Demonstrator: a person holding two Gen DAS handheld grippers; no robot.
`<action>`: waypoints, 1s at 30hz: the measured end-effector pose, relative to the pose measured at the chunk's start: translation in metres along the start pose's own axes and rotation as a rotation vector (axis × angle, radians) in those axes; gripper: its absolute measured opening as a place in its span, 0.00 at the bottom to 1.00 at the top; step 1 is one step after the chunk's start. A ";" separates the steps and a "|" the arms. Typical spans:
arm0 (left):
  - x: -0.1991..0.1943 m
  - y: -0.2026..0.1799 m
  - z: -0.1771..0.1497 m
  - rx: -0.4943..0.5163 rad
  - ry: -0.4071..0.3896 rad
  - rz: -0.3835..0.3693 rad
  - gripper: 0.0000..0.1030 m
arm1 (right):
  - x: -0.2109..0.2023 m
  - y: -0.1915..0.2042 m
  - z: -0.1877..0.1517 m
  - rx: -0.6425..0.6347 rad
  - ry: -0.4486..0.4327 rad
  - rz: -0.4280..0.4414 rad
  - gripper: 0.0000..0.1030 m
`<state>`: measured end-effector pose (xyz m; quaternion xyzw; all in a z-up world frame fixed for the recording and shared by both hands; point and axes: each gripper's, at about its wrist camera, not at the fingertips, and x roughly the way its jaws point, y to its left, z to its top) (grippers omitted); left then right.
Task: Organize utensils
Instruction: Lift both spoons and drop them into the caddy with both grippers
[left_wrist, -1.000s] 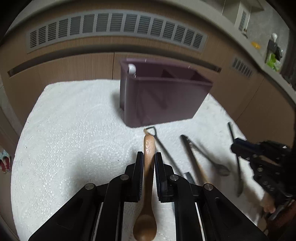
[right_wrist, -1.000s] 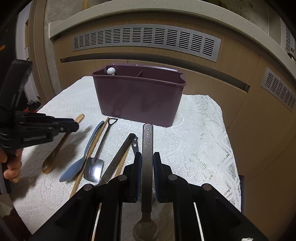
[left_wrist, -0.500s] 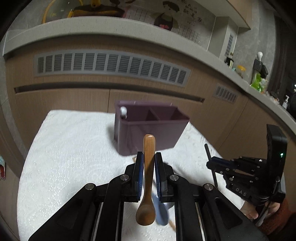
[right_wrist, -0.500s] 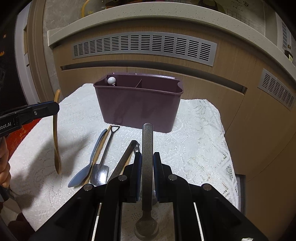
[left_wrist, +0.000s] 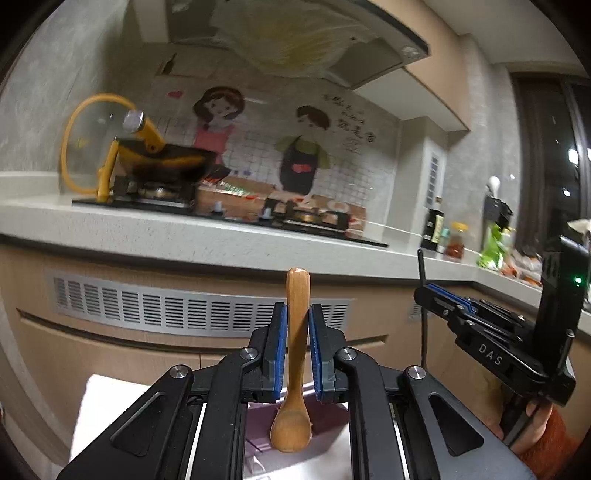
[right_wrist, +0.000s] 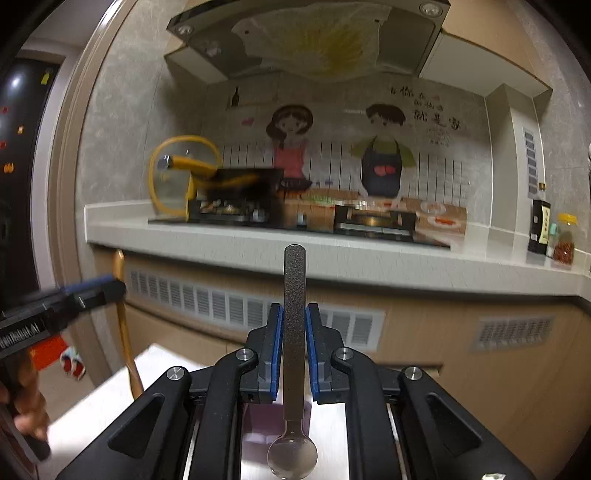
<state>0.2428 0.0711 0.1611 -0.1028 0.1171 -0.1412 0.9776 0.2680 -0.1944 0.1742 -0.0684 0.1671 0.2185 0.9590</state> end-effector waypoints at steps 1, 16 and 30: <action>0.008 0.005 -0.002 -0.011 0.008 0.000 0.12 | 0.011 0.001 -0.002 0.003 -0.001 0.001 0.11; 0.112 0.053 -0.072 -0.117 0.128 0.008 0.12 | 0.136 -0.003 -0.070 0.063 0.135 0.028 0.11; 0.119 0.033 -0.116 -0.067 0.287 0.107 0.14 | 0.134 -0.008 -0.139 0.062 0.389 0.074 0.11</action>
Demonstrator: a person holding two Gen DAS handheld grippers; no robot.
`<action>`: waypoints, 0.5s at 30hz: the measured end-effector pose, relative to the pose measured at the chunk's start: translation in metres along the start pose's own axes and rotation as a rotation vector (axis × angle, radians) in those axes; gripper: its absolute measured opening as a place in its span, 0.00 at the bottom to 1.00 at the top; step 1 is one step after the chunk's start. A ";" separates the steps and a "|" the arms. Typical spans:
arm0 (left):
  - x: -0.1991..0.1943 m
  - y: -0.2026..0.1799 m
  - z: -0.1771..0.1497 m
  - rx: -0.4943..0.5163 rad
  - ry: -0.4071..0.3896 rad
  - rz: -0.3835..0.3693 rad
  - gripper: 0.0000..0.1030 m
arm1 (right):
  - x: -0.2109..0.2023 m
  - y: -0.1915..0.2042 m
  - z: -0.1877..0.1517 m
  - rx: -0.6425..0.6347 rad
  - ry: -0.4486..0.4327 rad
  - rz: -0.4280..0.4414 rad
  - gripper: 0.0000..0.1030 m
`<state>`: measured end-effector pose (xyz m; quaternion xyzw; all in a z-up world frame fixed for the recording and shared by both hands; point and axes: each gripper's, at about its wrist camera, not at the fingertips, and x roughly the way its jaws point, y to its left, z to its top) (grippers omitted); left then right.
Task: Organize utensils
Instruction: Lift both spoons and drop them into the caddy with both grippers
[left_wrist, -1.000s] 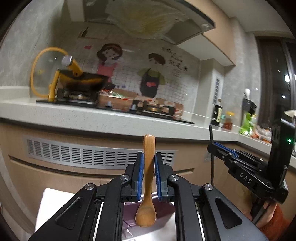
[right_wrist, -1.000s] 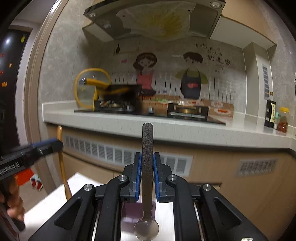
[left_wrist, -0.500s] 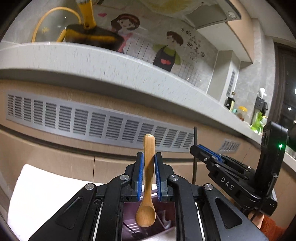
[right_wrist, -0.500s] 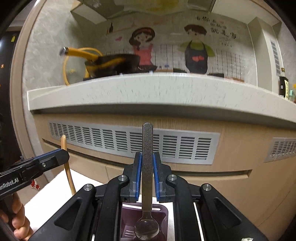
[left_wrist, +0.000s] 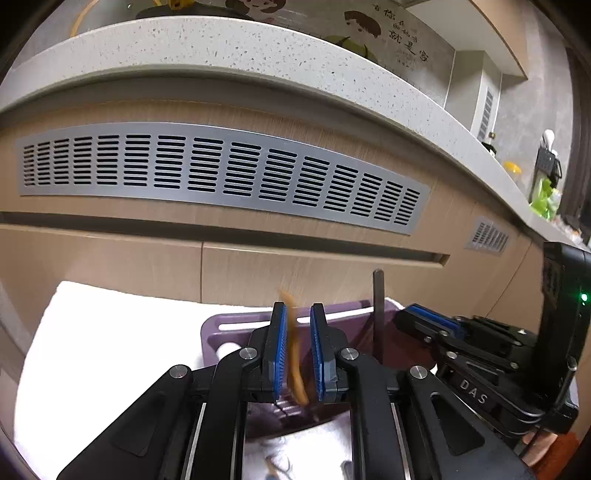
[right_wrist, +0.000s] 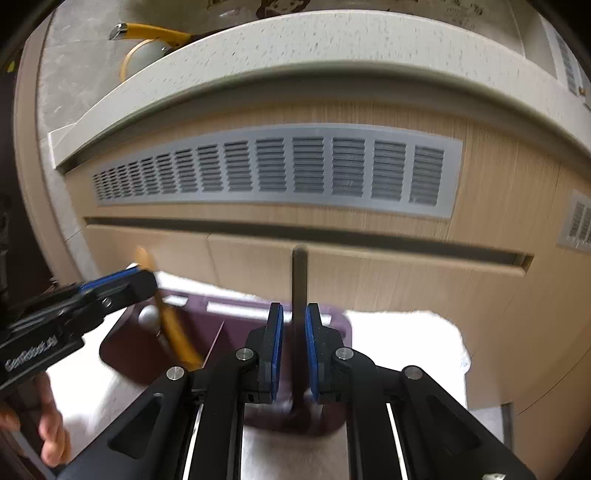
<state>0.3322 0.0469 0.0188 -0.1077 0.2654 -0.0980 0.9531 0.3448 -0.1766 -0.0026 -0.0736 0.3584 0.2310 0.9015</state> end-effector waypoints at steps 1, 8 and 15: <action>-0.004 -0.003 -0.002 0.006 0.000 0.005 0.14 | -0.004 0.001 -0.003 -0.009 0.000 -0.017 0.11; -0.045 -0.019 -0.011 0.034 -0.019 0.024 0.19 | -0.052 0.004 -0.020 -0.017 -0.024 -0.060 0.12; -0.095 -0.006 -0.040 -0.021 -0.015 0.037 0.21 | -0.094 0.020 -0.047 -0.058 0.017 -0.097 0.12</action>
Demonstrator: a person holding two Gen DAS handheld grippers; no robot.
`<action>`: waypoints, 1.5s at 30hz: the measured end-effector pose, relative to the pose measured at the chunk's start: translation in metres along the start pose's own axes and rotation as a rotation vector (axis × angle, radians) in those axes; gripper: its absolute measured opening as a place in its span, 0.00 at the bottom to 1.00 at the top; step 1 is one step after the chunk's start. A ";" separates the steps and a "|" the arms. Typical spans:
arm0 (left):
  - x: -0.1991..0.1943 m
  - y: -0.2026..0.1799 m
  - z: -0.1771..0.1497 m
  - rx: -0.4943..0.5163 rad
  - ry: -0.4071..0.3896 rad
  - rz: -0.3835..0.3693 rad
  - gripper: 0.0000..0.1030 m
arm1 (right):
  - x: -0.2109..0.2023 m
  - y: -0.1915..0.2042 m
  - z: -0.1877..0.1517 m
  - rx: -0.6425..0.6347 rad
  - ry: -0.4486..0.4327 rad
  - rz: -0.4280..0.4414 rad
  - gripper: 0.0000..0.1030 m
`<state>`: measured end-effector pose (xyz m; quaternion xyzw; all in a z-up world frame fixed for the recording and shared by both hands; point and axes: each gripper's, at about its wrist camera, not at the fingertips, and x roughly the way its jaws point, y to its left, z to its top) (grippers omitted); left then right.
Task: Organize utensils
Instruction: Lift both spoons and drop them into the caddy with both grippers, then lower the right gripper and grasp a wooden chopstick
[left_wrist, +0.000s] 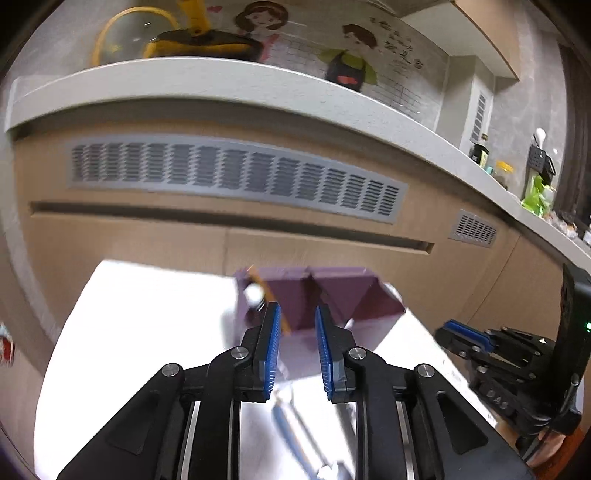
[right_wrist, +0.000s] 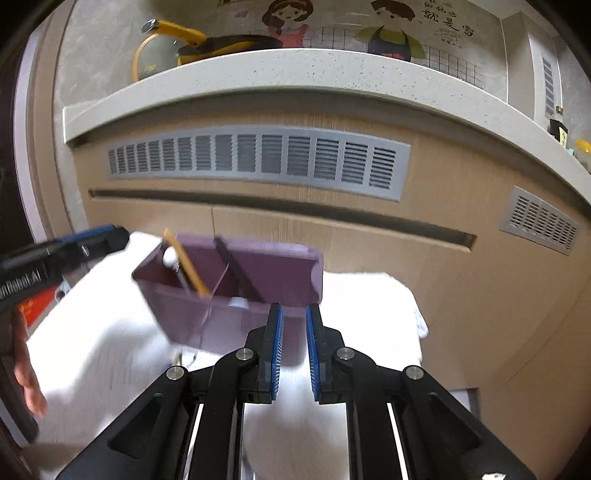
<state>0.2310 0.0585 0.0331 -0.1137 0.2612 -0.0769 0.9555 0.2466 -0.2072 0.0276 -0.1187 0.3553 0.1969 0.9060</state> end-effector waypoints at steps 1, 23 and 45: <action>-0.006 0.006 -0.009 -0.015 0.016 0.012 0.21 | -0.006 0.002 -0.007 -0.005 0.012 0.006 0.12; -0.020 0.063 -0.110 -0.184 0.293 0.030 0.27 | -0.007 0.034 -0.109 -0.073 0.301 0.122 0.17; 0.015 -0.004 -0.088 -0.010 0.345 -0.061 0.27 | 0.034 0.030 -0.090 0.016 0.345 0.087 0.05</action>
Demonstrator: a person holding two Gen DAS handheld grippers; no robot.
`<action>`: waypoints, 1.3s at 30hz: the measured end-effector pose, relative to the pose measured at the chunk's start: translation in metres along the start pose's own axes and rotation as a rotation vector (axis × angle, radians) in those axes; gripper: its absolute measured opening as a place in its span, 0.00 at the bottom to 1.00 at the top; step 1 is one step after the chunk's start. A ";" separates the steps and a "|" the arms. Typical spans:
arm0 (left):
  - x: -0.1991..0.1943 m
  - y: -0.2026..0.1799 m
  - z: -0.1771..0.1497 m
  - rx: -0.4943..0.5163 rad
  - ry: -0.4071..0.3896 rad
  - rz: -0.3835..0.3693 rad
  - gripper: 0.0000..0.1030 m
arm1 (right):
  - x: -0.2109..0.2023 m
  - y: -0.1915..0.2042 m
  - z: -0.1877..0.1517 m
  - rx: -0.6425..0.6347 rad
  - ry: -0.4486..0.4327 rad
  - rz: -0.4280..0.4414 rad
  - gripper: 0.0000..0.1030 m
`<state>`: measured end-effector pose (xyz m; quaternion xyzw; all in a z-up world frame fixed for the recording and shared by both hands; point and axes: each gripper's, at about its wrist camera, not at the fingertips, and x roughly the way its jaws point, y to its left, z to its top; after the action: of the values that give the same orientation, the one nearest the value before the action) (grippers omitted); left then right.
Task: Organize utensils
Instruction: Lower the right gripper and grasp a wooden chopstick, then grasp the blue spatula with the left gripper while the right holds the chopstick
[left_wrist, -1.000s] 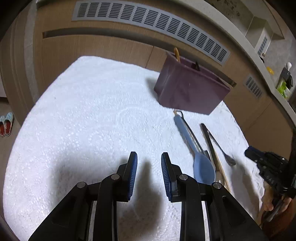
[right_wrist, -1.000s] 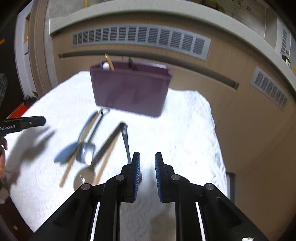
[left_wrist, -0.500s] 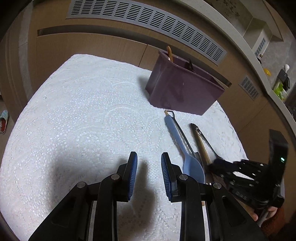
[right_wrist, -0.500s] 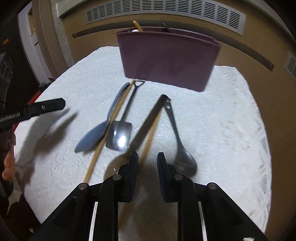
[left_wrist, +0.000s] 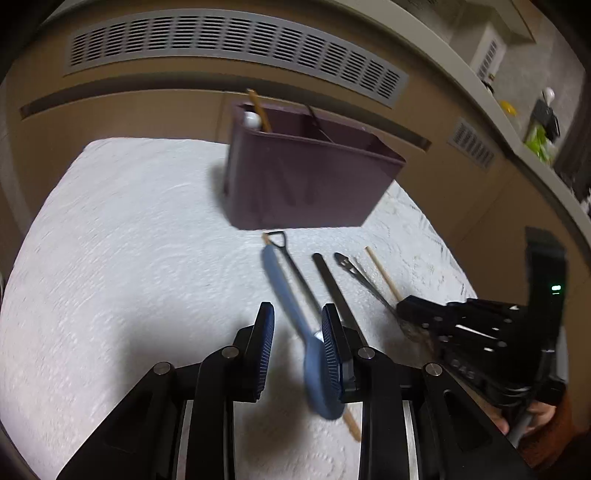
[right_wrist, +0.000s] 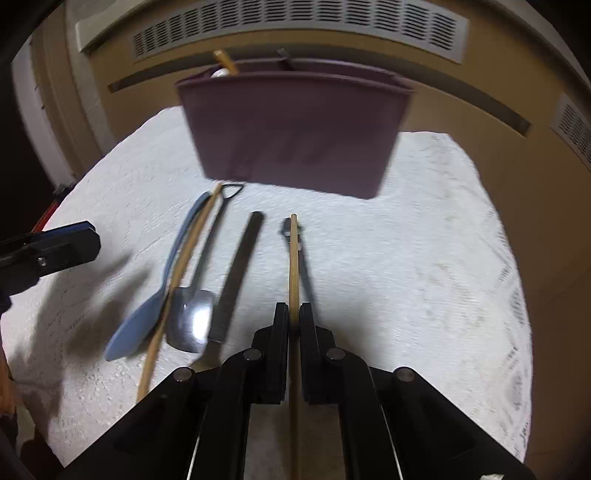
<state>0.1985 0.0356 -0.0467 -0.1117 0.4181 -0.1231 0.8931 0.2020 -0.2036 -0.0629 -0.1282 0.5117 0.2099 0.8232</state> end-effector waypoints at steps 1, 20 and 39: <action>0.012 -0.007 0.003 0.034 0.020 0.029 0.27 | -0.003 -0.004 -0.001 0.011 -0.005 -0.001 0.05; 0.036 0.004 0.016 0.038 0.080 0.076 0.27 | -0.011 -0.007 -0.011 -0.003 -0.001 0.057 0.05; 0.033 0.041 0.008 0.035 0.138 0.153 0.28 | 0.012 0.003 0.001 -0.048 0.081 0.125 0.07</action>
<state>0.2309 0.0646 -0.0776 -0.0551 0.4836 -0.0690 0.8708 0.2056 -0.1982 -0.0733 -0.1241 0.5465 0.2679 0.7837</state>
